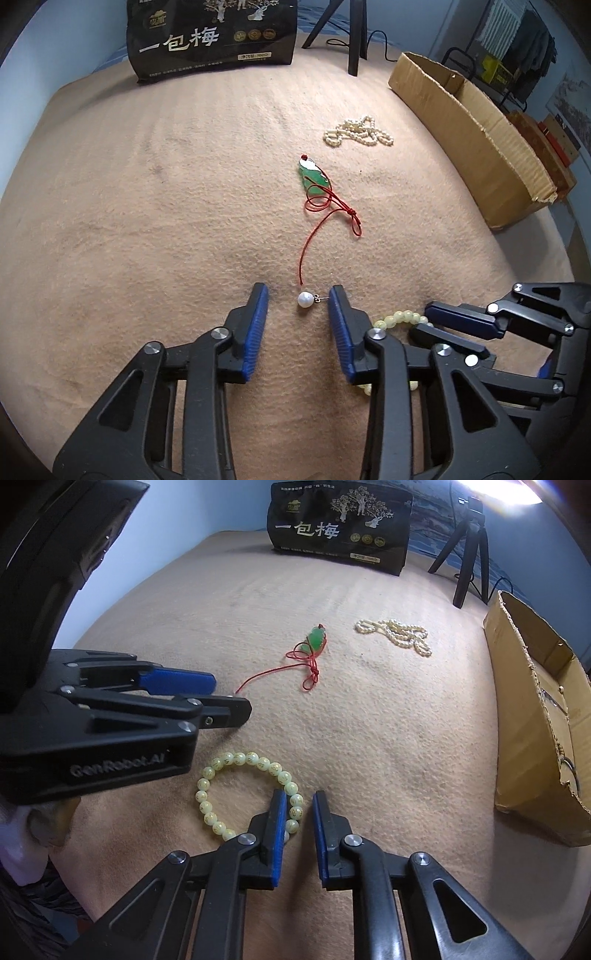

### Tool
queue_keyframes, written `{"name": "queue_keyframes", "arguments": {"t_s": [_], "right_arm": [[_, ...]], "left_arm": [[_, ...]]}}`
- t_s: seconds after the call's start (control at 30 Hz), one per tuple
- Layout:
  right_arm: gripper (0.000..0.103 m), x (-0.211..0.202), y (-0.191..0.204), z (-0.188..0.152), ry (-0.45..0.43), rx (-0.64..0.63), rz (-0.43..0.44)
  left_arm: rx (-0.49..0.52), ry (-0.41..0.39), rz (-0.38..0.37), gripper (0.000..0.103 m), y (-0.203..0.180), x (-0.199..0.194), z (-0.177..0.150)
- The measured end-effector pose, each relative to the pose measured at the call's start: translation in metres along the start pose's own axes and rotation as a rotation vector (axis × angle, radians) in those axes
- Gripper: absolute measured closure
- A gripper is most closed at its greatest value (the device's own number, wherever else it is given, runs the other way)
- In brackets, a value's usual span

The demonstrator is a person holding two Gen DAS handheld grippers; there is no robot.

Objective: Organize jewelry
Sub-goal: 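Close the right tool on the cream bead bracelet while the left tool pinches the pearl earring, then lift and carry the bracelet and earring over the cardboard box with both tools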

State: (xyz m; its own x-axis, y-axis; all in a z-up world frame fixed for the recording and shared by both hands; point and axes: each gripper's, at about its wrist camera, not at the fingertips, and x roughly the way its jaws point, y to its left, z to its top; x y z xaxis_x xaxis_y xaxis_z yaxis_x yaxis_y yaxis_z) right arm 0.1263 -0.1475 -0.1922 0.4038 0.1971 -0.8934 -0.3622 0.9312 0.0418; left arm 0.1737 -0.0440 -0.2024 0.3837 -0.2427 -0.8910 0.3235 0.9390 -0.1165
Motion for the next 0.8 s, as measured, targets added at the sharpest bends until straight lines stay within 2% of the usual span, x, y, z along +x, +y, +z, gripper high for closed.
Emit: {"name": "queue_keyframes", "arguments": {"t_s": [0.23,0.5,0.8], "right_arm": [[0.094,0.001,-0.001,0.0,0.001,0.004,0.004],[0.098,-0.002,-0.004,0.001,-0.004,0.028,0.026],[0.098,-0.026,-0.009,0.009,-0.068,0.069,0.06]], "left_arm": [[0.017,-0.003,0.015,0.093,-0.002,0.001,-0.002],[0.004,-0.019,0.023,0.094,0.002,-0.007,-0.004],[-0.043,-0.076,0.01,0.094,0.012,-0.033,0.002]]}}
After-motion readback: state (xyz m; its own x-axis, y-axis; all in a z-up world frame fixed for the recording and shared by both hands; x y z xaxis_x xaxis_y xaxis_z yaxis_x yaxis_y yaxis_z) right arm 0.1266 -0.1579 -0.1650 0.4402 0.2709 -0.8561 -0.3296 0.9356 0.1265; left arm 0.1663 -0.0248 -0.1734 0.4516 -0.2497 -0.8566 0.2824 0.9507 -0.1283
